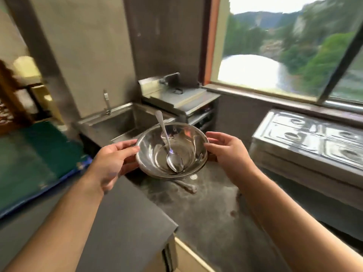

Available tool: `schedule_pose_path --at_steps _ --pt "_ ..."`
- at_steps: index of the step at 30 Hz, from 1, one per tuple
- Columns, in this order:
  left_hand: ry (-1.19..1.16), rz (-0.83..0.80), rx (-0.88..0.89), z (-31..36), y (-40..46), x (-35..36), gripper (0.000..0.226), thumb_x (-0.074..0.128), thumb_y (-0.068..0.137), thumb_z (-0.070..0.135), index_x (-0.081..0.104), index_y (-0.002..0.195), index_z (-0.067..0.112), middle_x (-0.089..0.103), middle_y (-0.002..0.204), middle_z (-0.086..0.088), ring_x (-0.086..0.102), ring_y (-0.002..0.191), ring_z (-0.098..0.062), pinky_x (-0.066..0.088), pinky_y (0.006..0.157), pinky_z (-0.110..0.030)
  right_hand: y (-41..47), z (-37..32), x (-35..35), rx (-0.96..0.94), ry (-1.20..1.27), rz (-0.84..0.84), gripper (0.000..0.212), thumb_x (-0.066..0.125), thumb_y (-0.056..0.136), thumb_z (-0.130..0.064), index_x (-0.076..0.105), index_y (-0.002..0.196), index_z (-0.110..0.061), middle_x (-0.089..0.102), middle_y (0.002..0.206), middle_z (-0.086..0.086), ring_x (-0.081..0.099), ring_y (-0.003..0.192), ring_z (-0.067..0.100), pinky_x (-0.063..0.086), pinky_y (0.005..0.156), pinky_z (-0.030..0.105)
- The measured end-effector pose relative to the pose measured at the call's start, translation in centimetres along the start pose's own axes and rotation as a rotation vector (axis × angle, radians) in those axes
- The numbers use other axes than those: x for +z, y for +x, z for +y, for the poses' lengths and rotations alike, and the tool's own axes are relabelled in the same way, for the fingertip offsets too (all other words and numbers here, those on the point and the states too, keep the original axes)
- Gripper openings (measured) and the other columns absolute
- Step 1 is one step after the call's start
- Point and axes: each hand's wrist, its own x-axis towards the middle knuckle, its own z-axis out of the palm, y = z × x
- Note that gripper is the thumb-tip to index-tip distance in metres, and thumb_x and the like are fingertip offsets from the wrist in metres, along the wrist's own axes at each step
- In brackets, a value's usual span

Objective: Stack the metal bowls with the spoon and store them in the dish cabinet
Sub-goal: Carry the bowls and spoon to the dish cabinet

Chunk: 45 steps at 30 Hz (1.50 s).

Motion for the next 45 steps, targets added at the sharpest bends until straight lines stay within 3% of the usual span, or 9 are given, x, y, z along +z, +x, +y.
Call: schedule_pose_path --at_steps 5,10,13,18,23,29,34,42,45 --pt "-0.009 -0.243 -0.027 -0.9 2.0 14.0 0.015 0.063 0.092 0.004 0.069 0.104 0.01 0.078 0.084 -0.004 0.074 0.069 -0.011 0.058 0.056 -0.024 -2.0 -1.5 -13.1 -0.002 0.003 0.248 0.027 0.066 0.091 0.009 0.071 0.108 -0.012 0.078 0.089 0.005 0.069 0.069 0.017 0.06 0.067 0.028" --pt "0.059 -0.554 -0.048 -1.8 2.3 27.9 0.017 0.066 0.089 0.004 0.07 0.105 0.008 0.078 0.083 -0.006 0.073 0.066 -0.014 0.063 0.065 -0.029 -6.4 -2.1 -25.1 0.021 0.014 0.546 0.029 0.067 0.093 0.006 0.068 0.119 -0.008 0.075 0.112 0.016 0.072 0.088 0.03 0.062 0.083 0.05" --pt "0.089 -0.741 -0.055 -2.4 2.0 35.6 0.023 0.068 0.086 0.004 0.07 0.109 0.004 0.077 0.085 -0.01 0.073 0.067 -0.016 0.063 0.066 -0.032 -9.4 -1.9 -31.0 0.019 0.009 0.731 0.023 0.068 0.093 0.004 0.071 0.112 -0.009 0.076 0.111 0.015 0.074 0.09 0.027 0.063 0.077 0.037" --pt "0.114 -0.995 -0.07 -3.9 1.5 47.8 0.023 0.068 0.087 0.002 0.07 0.109 0.002 0.076 0.083 -0.01 0.073 0.067 -0.018 0.06 0.06 -0.028 -13.7 -1.5 -39.0 0.014 -0.035 0.993 0.021 0.069 0.093 0.001 0.074 0.11 -0.01 0.078 0.108 0.013 0.074 0.099 0.028 0.06 0.085 0.038" --pt "0.11 -1.219 -0.105 -5.4 0.7 59.3 0.017 0.07 0.085 0.003 0.076 0.101 0.005 0.077 0.085 -0.014 0.074 0.069 -0.021 0.059 0.059 -0.029 -15.9 -2.2 -45.3 0.006 -0.05 1.225 0.019 0.067 0.094 0.001 0.076 0.107 -0.01 0.077 0.107 0.016 0.072 0.095 0.026 0.058 0.091 0.043" --pt "0.102 -1.466 -0.153 -5.5 0.3 72.5 0.022 0.069 0.085 -0.002 0.072 0.107 0.0 0.075 0.085 -0.014 0.071 0.067 -0.022 0.062 0.062 -0.033 -16.3 -4.4 -51.5 -0.034 -0.007 1.462 0.018 0.062 0.095 0.006 0.072 0.101 -0.008 0.078 0.071 0.0 0.071 0.057 0.009 0.054 0.047 0.02" --pt "0.151 -1.619 -0.144 -6.0 -1.4 80.7 0.026 0.069 0.086 0.0 0.072 0.111 0.002 0.071 0.092 -0.017 0.063 0.078 -0.026 0.061 0.08 -0.042 -17.5 -5.3 -55.0 -0.049 0.004 1.629 0.02 0.062 0.096 0.003 0.073 0.103 -0.012 0.079 0.078 0.002 0.069 0.06 0.012 0.058 0.058 0.025" --pt "0.17 -1.777 -0.213 -8.1 -8.0 90.9 0.017 0.065 0.087 -0.006 0.074 0.096 0.005 0.071 0.067 -0.005 0.06 0.05 -0.01 0.058 0.054 -0.023 -21.8 -4.7 -61.0 -0.073 0.027 1.824 0.024 0.059 0.097 0.005 0.071 0.113 -0.007 0.077 0.097 0.011 0.074 0.069 0.014 0.059 0.058 0.024" --pt "0.189 -1.812 -0.226 -9.3 -11.3 94.8 0.018 0.063 0.088 -0.006 0.075 0.093 0.006 0.069 0.065 -0.004 0.058 0.051 -0.01 0.058 0.052 -0.022 -24.1 -4.5 -64.6 -0.079 0.006 1.866 0.024 0.061 0.096 0.002 0.071 0.114 -0.01 0.08 0.09 0.007 0.073 0.067 0.015 0.063 0.068 0.033"
